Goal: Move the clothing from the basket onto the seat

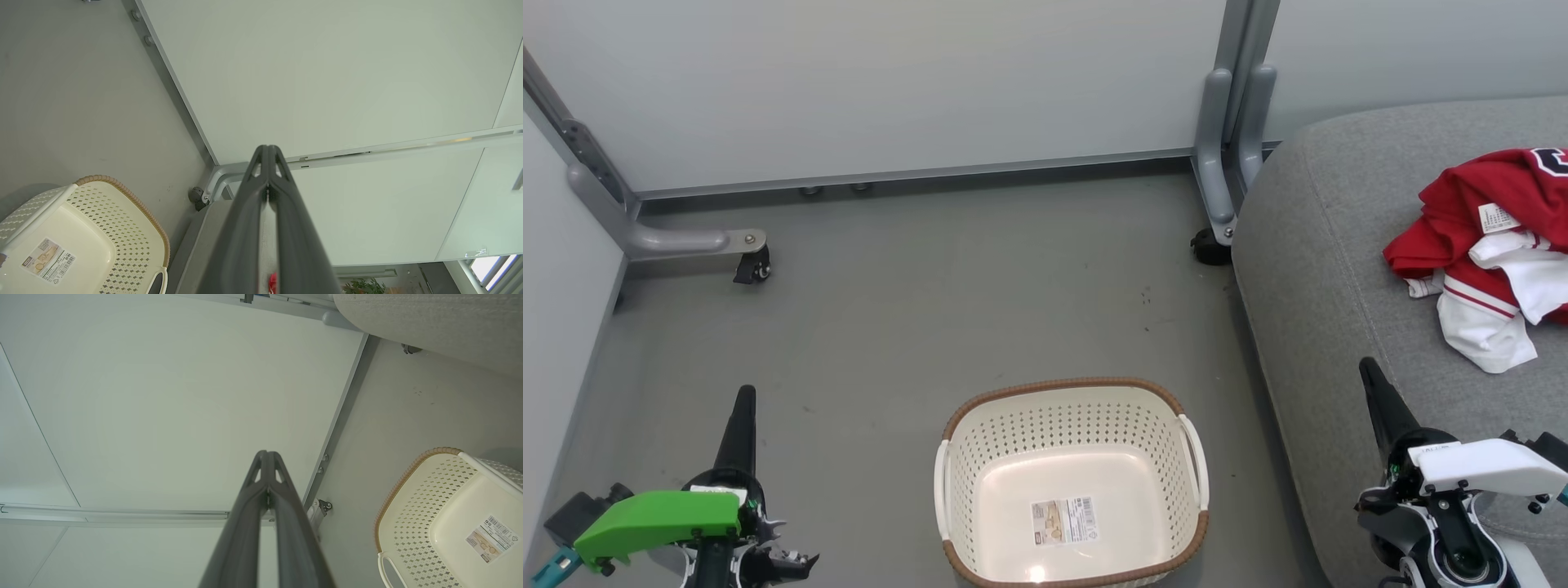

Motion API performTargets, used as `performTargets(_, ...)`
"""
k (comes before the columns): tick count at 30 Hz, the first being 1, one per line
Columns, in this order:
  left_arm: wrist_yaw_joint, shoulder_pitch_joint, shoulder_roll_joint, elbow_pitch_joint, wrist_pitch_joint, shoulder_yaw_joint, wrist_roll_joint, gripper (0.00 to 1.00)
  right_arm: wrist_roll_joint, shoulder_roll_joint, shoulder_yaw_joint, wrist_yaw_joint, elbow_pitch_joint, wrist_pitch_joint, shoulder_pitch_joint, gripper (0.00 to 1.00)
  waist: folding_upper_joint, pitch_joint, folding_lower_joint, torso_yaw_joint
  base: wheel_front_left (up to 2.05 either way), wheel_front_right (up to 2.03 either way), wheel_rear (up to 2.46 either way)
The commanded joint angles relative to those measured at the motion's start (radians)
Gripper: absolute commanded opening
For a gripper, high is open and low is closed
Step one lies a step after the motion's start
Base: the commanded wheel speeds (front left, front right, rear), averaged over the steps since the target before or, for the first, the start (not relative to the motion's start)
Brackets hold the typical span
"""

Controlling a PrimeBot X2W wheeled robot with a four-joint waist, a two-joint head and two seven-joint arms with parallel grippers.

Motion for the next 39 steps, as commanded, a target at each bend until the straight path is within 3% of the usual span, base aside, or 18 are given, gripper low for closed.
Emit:
performTargets(1, -0.007, -0.018, -0.003, 0.001, 0.006, 0.007, -0.025, 0.00, 0.022, -0.004, -0.004, 0.000, 0.002, 0.006, -0.019, 0.00, 0.0000, -0.001, 0.0000, 0.000, 0.00, 0.00, 0.00)
performTargets(22, -0.020, -0.032, -0.010, 0.013, 0.048, 0.035, -0.163, 0.00, 0.166, 0.000, -0.023, 0.000, 0.034, 0.037, -0.038, 0.00, 0.0000, -0.016, 0.0000, -0.001, 0.00, 0.00, 0.00)
performTargets(39, -0.021, -0.028, -0.012, 0.012, 0.050, 0.040, -0.158, 0.00, 0.157, 0.007, -0.030, 0.000, 0.034, 0.045, -0.037, 0.00, 0.0000, -0.016, 0.0000, -0.001, 0.00, 0.00, 0.00)
